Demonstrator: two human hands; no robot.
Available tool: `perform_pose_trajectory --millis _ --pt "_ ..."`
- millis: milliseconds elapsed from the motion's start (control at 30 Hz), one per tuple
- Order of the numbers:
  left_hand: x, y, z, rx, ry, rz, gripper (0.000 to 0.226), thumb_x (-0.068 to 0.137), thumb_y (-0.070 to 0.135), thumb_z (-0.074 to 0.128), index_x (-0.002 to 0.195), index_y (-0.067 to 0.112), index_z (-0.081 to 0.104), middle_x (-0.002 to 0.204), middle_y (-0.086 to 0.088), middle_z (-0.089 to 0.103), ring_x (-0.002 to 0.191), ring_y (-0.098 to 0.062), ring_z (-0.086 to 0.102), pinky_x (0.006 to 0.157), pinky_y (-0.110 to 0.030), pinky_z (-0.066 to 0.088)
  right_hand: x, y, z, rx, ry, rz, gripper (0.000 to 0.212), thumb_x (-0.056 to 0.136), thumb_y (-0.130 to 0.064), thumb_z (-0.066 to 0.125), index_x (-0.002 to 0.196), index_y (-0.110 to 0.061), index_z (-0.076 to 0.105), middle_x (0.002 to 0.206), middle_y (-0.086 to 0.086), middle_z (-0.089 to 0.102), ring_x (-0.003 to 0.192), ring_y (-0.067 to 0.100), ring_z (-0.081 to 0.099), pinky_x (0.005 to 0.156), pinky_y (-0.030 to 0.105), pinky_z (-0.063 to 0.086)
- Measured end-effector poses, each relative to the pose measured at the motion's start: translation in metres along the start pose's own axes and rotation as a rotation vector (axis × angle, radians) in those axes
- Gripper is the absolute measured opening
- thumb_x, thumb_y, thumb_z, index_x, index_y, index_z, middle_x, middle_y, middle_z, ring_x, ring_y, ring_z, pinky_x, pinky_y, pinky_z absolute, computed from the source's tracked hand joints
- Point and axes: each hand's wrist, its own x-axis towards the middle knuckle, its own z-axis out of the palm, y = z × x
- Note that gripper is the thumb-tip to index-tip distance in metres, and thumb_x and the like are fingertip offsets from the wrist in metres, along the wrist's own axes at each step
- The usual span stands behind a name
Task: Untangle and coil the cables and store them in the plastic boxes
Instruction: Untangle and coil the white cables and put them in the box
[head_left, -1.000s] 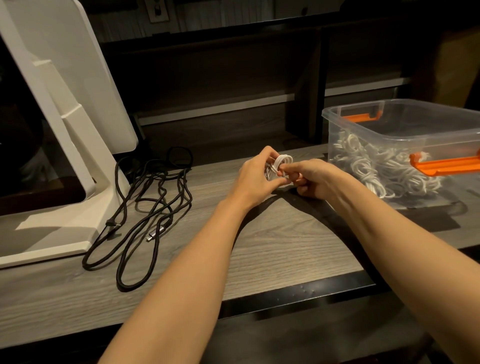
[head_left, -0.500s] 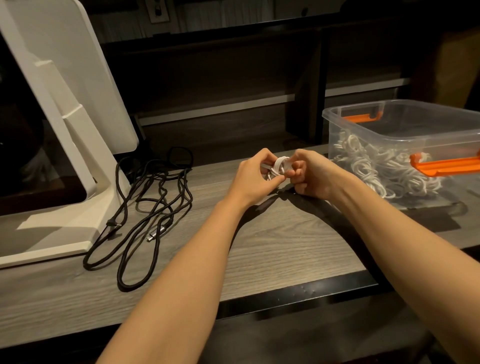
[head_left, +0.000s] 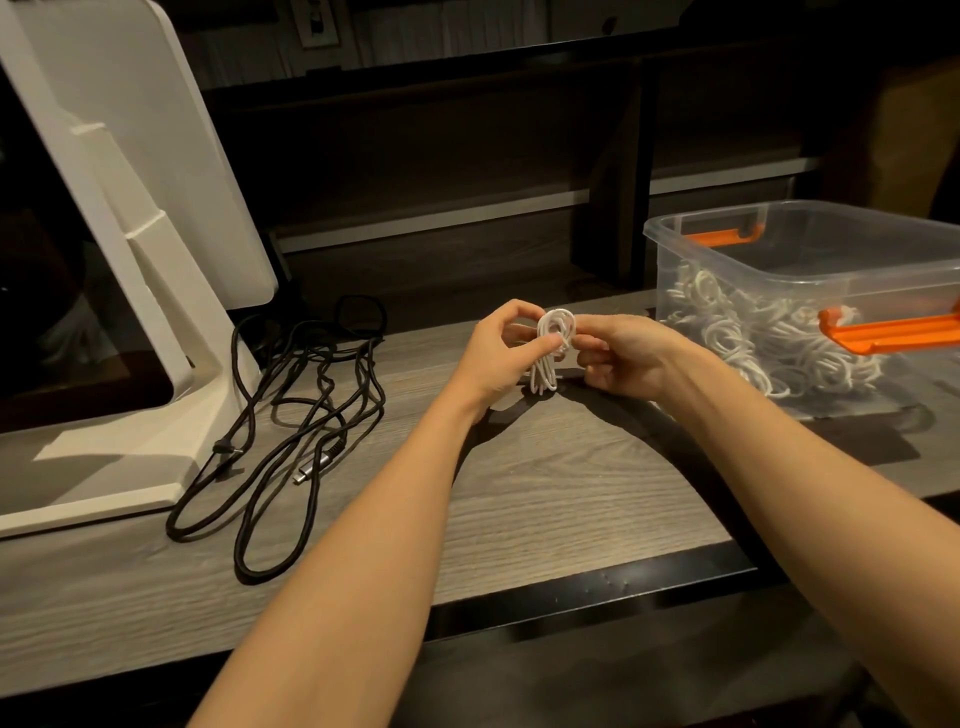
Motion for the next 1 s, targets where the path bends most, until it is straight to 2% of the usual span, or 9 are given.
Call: perform_pose_trajectory --millis 100,200,267,333,433,600,833,1000 --pt "0.001 0.001 0.002 -0.013 -0.027 -0.057 0.016 0.089 0.016 0.068 0.100 0.023 0.059 0.108 -0.010 0.068 0.103 -0.023 0.064 0.089 -0.038 0.053 0.001 0.000 0.001 0.082 0.093 -0.005 0.018 0.083 -0.022 0.071 0.095 -0.009 0.070 0.072 -0.001 0.060 0.060 0.007 0.045 0.045 0.013 0.039" --pt "0.002 0.002 0.005 -0.026 -0.080 -0.098 0.013 0.090 0.016 0.066 0.100 0.020 0.058 0.109 -0.010 0.066 0.106 -0.024 0.063 0.094 -0.042 0.051 0.001 0.001 0.003 0.125 0.171 -0.051 0.009 0.086 -0.015 0.068 0.090 -0.007 0.068 0.081 0.005 0.065 0.070 0.011 0.059 0.055 0.017 0.049" --pt "0.002 0.004 0.006 -0.036 -0.120 -0.127 0.011 0.092 0.018 0.064 0.099 0.020 0.056 0.109 -0.010 0.065 0.108 -0.026 0.062 0.096 -0.043 0.050 0.002 0.003 0.005 0.119 0.197 -0.116 0.007 0.088 -0.010 0.064 0.090 -0.004 0.066 0.080 0.007 0.066 0.065 0.011 0.065 0.055 0.018 0.052" --pt "0.002 0.006 0.006 -0.049 -0.161 -0.144 0.010 0.093 0.017 0.062 0.098 0.019 0.053 0.109 -0.012 0.065 0.107 -0.025 0.063 0.095 -0.041 0.050 0.003 0.004 0.005 0.025 0.220 -0.186 0.010 0.090 -0.008 0.061 0.096 -0.002 0.065 0.080 0.009 0.064 0.061 0.009 0.065 0.054 0.020 0.053" --pt "0.002 0.009 0.006 -0.107 -0.218 -0.174 0.010 0.095 0.013 0.058 0.098 0.018 0.051 0.105 -0.013 0.066 0.096 -0.022 0.067 0.093 -0.042 0.052 0.007 0.006 0.006 -0.122 0.317 -0.244 0.005 0.094 -0.012 0.057 0.095 -0.009 0.061 0.085 0.007 0.063 0.076 0.015 0.062 0.062 0.024 0.052" --pt "0.002 0.010 0.008 -0.138 -0.288 -0.184 0.011 0.096 0.011 0.056 0.101 0.017 0.050 0.106 -0.014 0.068 0.091 -0.022 0.068 0.092 -0.041 0.054 0.012 0.008 0.004 -0.191 0.437 -0.317 0.005 0.098 -0.015 0.051 0.098 -0.012 0.055 0.084 0.003 0.059 0.078 0.015 0.058 0.063 0.024 0.050" --pt "0.001 0.016 0.008 -0.293 -0.363 -0.237 0.015 0.096 0.008 0.056 0.108 0.014 0.049 0.098 -0.012 0.070 0.085 -0.017 0.071 0.079 -0.030 0.058 0.012 0.009 0.005 -0.152 0.496 -0.323 0.005 0.100 -0.015 0.048 0.101 -0.011 0.051 0.082 0.003 0.057 0.070 0.013 0.056 0.056 0.022 0.046" --pt "0.000 0.015 0.007 -0.351 -0.329 -0.247 0.015 0.097 0.010 0.055 0.111 0.013 0.052 0.103 -0.012 0.071 0.096 -0.022 0.069 0.085 -0.034 0.056 0.013 0.010 0.001 -0.103 0.456 -0.301 0.006 0.100 -0.016 0.048 0.099 -0.011 0.052 0.084 0.007 0.060 0.065 0.014 0.057 0.052 0.024 0.047"
